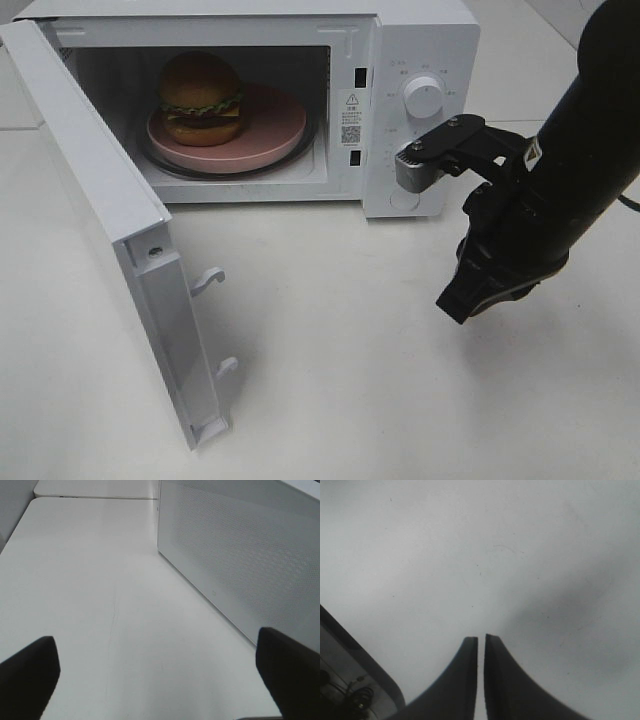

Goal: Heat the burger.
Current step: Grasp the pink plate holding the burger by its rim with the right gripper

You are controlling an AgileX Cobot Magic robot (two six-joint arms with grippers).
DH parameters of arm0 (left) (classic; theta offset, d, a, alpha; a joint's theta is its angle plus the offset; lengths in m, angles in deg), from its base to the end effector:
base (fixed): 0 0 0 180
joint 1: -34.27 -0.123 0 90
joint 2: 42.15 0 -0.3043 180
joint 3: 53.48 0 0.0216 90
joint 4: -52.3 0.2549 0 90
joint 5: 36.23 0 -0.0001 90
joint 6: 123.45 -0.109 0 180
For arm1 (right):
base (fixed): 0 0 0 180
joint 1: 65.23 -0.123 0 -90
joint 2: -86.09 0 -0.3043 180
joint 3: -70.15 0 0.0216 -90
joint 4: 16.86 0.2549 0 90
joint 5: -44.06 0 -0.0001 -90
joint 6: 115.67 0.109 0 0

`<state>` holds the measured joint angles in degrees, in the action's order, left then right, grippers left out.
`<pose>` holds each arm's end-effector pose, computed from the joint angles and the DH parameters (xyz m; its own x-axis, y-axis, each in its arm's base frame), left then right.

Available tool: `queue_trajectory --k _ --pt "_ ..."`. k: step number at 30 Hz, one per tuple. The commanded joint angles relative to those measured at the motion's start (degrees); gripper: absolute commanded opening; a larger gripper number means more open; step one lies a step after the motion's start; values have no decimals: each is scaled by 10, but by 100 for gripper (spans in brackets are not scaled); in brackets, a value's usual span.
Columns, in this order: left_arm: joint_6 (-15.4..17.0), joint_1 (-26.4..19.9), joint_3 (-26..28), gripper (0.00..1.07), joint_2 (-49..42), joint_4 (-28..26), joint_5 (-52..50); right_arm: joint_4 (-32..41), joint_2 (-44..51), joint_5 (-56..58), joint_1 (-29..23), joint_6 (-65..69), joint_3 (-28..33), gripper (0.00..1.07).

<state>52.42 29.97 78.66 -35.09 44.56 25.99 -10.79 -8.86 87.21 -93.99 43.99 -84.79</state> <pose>-0.0084 -0.0137 0.2755 -0.4512 -0.0251 -0.8921 0.0355 0.9983 -0.0461 0.2500 0.1462 0.2134 -0.6697 -0.6793 -0.3001 -0.7091 0.7050 -0.0136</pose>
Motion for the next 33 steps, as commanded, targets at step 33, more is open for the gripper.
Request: queue_trajectory --k 33 --pt "0 1 -2 100 -4 -1 -7 -76 5 101 -2 -529 -167 15"
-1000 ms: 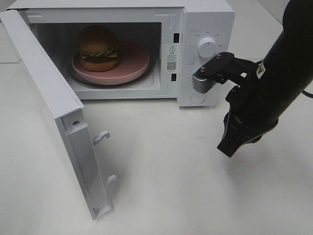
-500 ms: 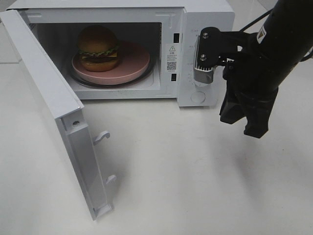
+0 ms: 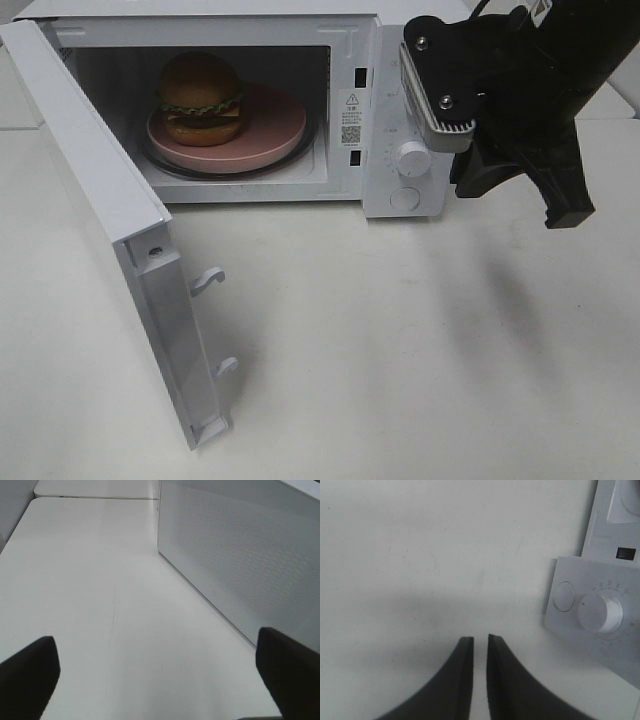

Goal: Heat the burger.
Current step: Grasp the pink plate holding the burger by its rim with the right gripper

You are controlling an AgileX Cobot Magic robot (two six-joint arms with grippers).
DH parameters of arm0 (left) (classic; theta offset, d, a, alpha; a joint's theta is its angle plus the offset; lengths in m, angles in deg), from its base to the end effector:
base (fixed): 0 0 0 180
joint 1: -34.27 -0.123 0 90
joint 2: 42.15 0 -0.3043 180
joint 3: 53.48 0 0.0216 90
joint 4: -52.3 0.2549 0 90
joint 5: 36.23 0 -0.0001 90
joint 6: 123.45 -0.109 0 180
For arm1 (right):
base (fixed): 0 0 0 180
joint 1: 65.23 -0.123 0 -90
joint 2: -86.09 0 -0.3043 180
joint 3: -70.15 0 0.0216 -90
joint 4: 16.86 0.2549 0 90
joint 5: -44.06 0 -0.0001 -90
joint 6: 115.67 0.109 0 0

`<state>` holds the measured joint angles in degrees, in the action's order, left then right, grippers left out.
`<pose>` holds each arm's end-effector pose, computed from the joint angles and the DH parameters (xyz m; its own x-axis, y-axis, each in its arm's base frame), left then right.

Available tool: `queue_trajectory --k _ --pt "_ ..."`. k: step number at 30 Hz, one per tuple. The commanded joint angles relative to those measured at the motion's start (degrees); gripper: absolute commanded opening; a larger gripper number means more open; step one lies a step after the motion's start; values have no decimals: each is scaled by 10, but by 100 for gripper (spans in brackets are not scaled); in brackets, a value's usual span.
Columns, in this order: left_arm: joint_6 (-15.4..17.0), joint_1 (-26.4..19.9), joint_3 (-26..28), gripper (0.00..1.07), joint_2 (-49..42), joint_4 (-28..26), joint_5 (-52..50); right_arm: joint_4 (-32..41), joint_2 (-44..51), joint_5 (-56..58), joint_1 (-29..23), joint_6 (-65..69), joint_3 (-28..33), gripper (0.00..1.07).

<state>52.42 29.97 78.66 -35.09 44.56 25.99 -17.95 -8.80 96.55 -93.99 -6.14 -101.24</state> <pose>-0.0084 -0.0137 0.2755 -0.4512 -0.0251 -0.8921 0.0355 0.9983 -0.0461 0.2840 0.1540 0.2881 0.1912 -0.9744 -0.1186 -0.9116 -0.1315 -0.3896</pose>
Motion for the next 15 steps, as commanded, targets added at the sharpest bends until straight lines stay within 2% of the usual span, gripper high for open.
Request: queue_trajectory --k 1,6,9,10,12,14,15 --pt "0 1 -2 100 -4 -1 -7 -4 5 7 -2 -28 -3 15" --pt "0 1 -2 100 -4 -1 -7 -33 5 -2 -22 -48 -3 18" --pt "0 1 -2 100 -4 -1 -7 -45 5 -29 -37 -48 -3 23" --pt "0 1 -2 100 -4 -1 -7 -45 5 -51 -47 -48 -3 30" --pt "0 1 -2 100 -4 -1 -7 -45 5 -60 -50 -48 -3 32" --pt "0 1 -2 100 -4 -1 -7 -60 4 -97 -65 -48 -3 45" --pt "0 1 -2 100 -4 -1 -7 -60 4 -97 -65 -48 -3 45"
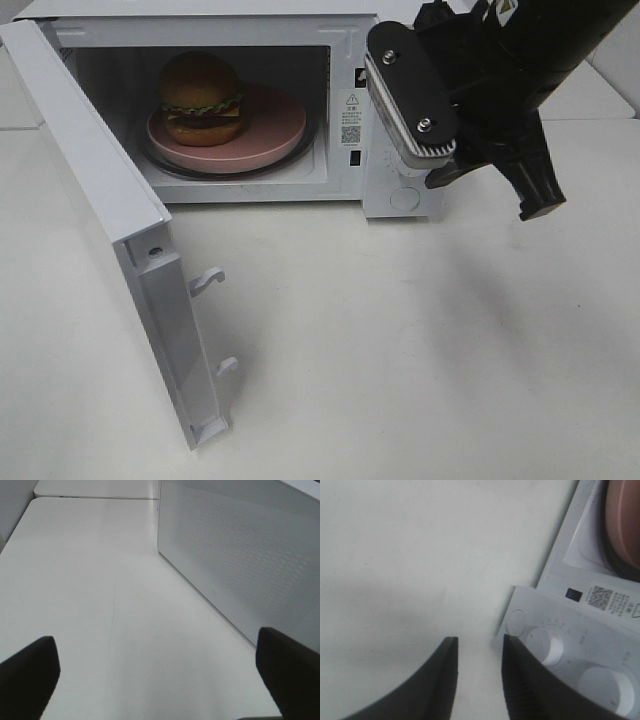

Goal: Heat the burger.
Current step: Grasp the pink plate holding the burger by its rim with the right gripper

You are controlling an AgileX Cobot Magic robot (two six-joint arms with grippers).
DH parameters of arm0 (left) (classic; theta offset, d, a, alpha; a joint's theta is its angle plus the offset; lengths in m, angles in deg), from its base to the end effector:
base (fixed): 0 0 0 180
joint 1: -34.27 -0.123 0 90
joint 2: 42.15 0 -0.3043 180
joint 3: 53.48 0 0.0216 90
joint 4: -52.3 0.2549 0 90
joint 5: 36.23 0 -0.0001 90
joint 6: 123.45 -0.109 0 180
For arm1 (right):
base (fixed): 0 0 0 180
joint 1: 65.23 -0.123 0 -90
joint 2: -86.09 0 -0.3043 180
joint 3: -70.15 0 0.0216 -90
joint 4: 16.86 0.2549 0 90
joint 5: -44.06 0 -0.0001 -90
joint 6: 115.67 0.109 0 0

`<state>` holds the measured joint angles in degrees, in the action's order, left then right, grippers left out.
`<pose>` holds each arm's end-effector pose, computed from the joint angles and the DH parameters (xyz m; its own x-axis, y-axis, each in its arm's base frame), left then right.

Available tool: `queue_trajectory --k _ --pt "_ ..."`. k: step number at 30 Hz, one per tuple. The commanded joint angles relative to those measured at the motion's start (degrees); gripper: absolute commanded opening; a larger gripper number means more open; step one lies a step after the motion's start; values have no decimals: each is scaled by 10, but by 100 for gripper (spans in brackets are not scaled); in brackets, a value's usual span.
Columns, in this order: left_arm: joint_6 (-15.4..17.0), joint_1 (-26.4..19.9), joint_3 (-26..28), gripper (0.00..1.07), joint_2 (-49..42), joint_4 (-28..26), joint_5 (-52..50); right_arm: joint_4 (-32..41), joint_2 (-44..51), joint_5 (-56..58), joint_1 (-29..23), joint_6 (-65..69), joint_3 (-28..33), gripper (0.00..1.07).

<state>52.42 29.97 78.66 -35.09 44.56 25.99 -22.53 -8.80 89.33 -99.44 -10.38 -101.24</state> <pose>-0.0084 -0.0137 0.2755 -0.4512 -0.0251 -0.8921 0.0355 0.9983 -0.0461 0.2816 0.1822 0.2948 0.3821 -0.9231 -0.0432 -0.7963 -0.3052 -0.5222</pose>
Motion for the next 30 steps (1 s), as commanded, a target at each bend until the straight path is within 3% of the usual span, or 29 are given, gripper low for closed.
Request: queue_trajectory --k 1,5,7,8,10,12,30 --pt "0 1 -2 100 -4 -1 -7 -17 3 -33 -14 -5 -3 47" --pt "0 1 -2 100 -4 -1 -7 -27 3 -57 -25 -5 -3 56" --pt "0 1 -2 100 -4 -1 -7 -27 -6 -80 -33 33 -3 70" --pt "0 1 -2 100 -4 -1 -7 -27 -6 -80 -33 33 -3 70" --pt "0 1 -2 100 -4 -1 -7 -27 -23 -106 -33 77 -3 84" --pt "0 1 -2 100 -4 -1 -7 -28 -37 -121 -33 91 -4 89" --pt "0 1 -2 100 -4 -1 -7 -45 -150 -195 -40 101 -34 90"
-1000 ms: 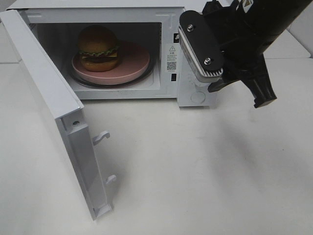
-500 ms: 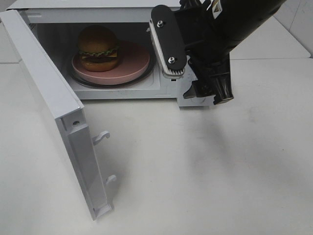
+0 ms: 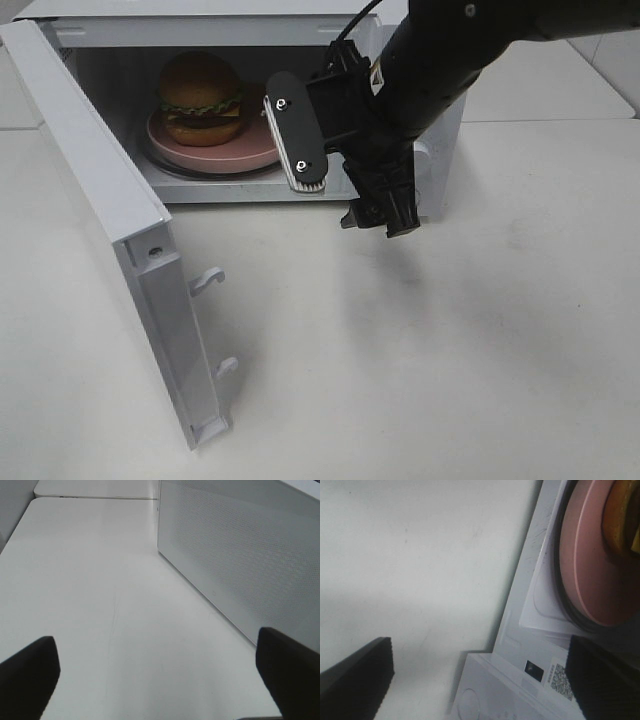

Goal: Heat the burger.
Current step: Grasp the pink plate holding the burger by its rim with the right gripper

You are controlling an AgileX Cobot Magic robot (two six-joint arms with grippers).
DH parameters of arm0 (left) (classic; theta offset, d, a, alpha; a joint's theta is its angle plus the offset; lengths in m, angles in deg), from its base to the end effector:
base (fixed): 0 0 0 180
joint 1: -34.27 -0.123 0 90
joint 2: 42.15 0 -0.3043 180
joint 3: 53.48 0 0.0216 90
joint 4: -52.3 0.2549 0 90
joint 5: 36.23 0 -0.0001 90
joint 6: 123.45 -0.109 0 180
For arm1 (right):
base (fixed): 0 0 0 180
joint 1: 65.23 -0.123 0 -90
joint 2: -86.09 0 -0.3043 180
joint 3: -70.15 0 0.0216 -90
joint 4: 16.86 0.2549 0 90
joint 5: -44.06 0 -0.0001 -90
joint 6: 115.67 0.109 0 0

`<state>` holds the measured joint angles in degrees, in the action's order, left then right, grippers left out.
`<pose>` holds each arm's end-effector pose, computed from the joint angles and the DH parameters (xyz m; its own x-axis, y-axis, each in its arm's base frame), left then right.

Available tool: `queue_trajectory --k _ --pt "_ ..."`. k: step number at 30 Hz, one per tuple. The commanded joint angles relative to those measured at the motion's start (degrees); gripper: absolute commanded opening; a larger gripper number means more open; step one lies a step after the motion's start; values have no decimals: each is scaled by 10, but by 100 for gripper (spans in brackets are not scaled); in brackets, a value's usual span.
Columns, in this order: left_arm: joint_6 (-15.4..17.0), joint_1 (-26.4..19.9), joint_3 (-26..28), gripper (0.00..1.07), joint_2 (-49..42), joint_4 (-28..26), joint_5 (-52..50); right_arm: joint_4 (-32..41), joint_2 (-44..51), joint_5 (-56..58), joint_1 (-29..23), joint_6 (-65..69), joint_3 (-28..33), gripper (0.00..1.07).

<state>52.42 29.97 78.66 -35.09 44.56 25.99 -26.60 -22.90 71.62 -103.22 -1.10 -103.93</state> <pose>-0.0084 -0.0137 0.2755 -0.4512 -0.0251 -0.8921 0.0355 0.9983 -0.0461 0.3252 0.2431 0.2371 0.3831 -0.9173 -0.1089 -0.7562 -0.2437 -0.6073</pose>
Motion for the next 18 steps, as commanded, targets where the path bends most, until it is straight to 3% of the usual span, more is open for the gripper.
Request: queue_trajectory --k 1,8,18 --pt "0 1 -2 100 -4 -1 -7 -5 -17 -31 -2 8 -7 90" --pt "0 1 -2 100 -4 -1 -7 -18 -38 -56 -2 8 -20 90" --pt "0 1 -2 100 -4 -1 -7 -33 -96 -70 -15 38 -83 88"
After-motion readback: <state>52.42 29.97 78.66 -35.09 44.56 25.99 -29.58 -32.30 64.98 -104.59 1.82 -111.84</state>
